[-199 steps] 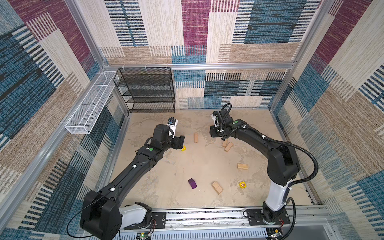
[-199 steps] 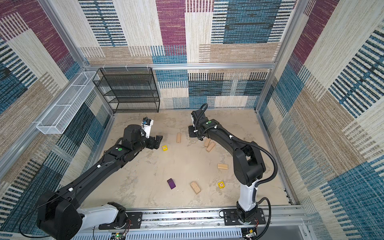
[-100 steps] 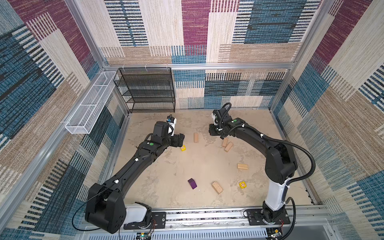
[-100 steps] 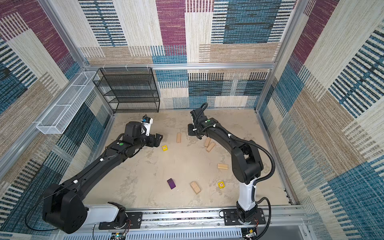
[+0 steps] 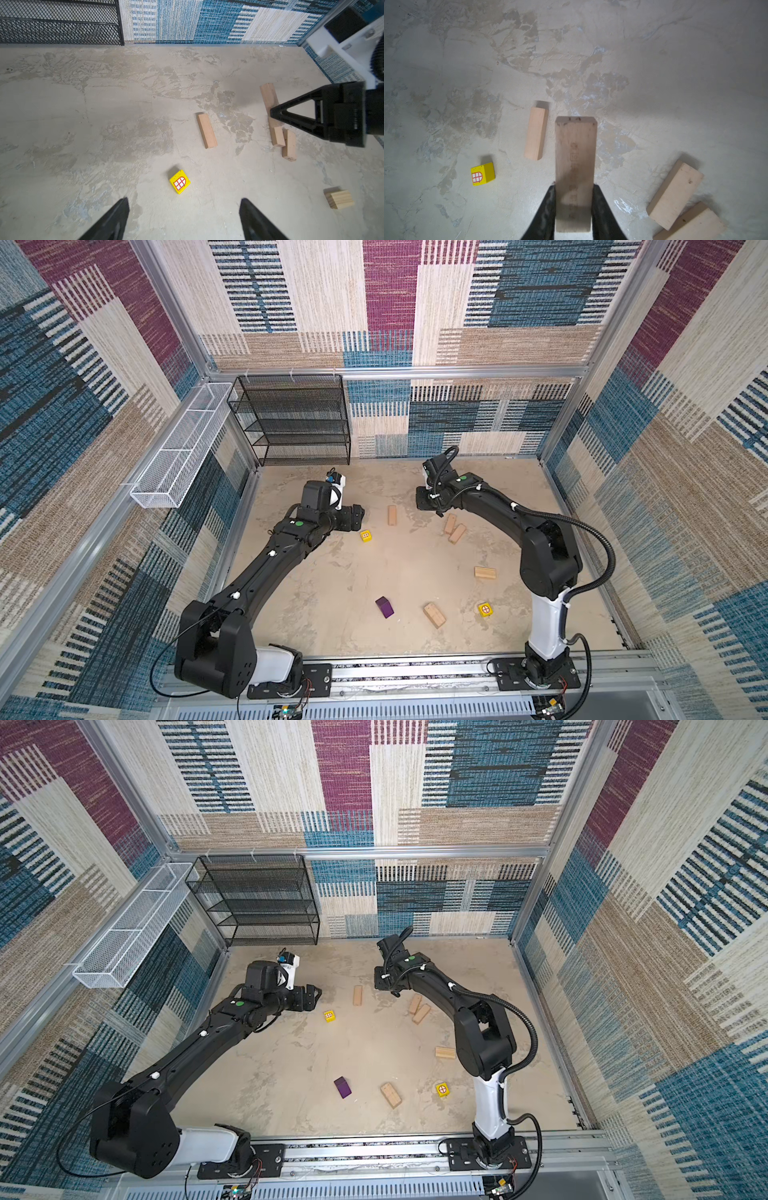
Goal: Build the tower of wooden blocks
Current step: 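Lower the held block beside the upright block with the right gripper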
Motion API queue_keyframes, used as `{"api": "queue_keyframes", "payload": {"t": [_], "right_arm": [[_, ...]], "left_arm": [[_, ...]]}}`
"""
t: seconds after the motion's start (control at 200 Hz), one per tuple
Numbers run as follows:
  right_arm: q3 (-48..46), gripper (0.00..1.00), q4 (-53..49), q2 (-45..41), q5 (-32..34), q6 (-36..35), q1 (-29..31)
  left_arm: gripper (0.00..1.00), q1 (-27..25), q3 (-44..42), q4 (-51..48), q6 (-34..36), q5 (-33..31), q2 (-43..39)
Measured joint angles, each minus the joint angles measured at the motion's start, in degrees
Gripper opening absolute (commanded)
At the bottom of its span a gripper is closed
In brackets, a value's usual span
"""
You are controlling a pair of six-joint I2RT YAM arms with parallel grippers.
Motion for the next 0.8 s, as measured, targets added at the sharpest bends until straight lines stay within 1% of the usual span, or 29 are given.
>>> {"api": "queue_keyframes", "payload": {"t": [0.09,0.29,0.466,0.671,0.801], "right_arm": [[1.40,0.00,-0.42,2.12,-0.44,0.37,0.00],[2.99,0.00,-0.20,6.03,-3.58,2.10,0.22],[3.08,0.00,0.57,9.81,-4.66,3.45,0.28],[-0.66,0.00,1.97,10.14,-4.70,4.42,0.33],[-1.44,0.00,2.60,10.14,-4.68,4.42,0.33]], "left_arm": [[0.88,0.13,0.02,-0.28,-0.15,0.07,0.00],[0.87,0.81,0.26,-0.61,-0.37,0.33,-0.04],[0.87,1.05,0.15,-0.48,-0.39,0.39,-1.18],[0.87,1.20,0.11,-0.50,-0.42,0.39,-0.46],[0.87,1.44,0.11,-0.50,-0.57,0.44,-0.37]]}}
